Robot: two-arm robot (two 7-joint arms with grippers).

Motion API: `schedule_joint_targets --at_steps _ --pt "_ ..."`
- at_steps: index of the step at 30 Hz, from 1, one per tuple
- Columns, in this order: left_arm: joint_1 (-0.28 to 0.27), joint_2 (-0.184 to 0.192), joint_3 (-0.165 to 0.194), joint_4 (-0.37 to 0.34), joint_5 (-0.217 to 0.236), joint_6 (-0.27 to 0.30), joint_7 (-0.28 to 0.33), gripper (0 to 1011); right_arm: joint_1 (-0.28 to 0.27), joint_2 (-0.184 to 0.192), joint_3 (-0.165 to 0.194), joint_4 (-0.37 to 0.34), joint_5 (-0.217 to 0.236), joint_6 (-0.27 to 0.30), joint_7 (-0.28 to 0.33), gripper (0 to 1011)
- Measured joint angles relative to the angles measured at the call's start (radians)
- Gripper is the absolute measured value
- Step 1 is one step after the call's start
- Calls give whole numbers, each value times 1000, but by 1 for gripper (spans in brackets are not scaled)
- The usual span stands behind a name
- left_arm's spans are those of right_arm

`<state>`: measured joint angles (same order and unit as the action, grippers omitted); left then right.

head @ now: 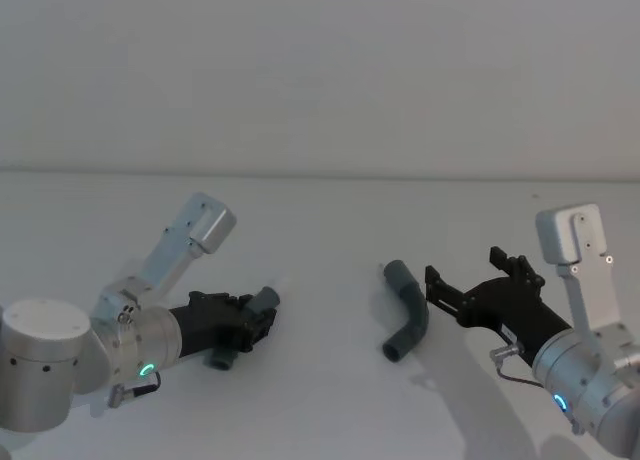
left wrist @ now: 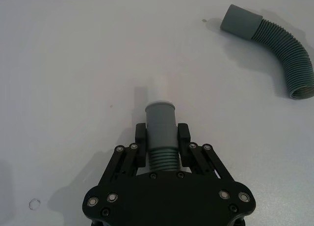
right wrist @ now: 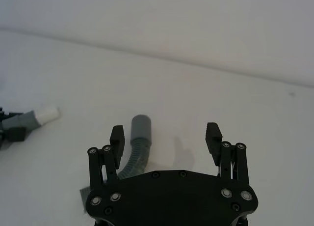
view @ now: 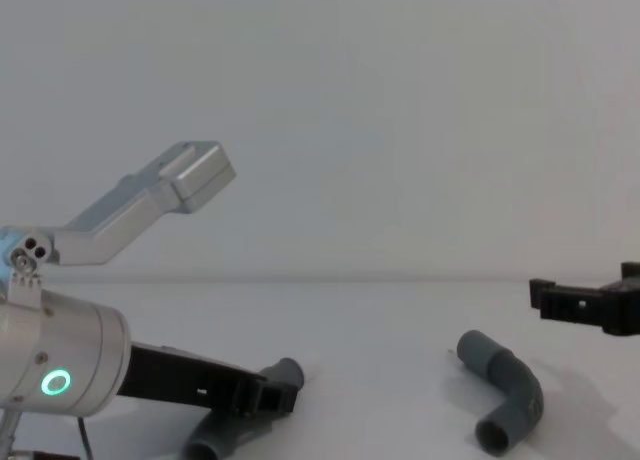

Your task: Use both hands to pick up one end of the pipe from the table, align the ends, and insert them.

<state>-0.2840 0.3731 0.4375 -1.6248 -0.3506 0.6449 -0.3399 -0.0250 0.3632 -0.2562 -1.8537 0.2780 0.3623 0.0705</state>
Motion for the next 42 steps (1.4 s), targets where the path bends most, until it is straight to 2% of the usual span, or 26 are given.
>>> schedule_joint_targets --at_steps 5,18,27,42 --pt "0 0 0 0 0 0 0 357 14 0 -7 -10 3 62 9 1000" --pt "0 0 0 0 0 0 0 357 45 -16 -23 -6 3 143 19 1000" --pt "0 0 0 0 0 0 0 357 61 -31 -37 21 -13 171 17 1000" --pt "0 0 0 0 0 0 0 357 92 -64 -64 81 -46 178 3 1000"
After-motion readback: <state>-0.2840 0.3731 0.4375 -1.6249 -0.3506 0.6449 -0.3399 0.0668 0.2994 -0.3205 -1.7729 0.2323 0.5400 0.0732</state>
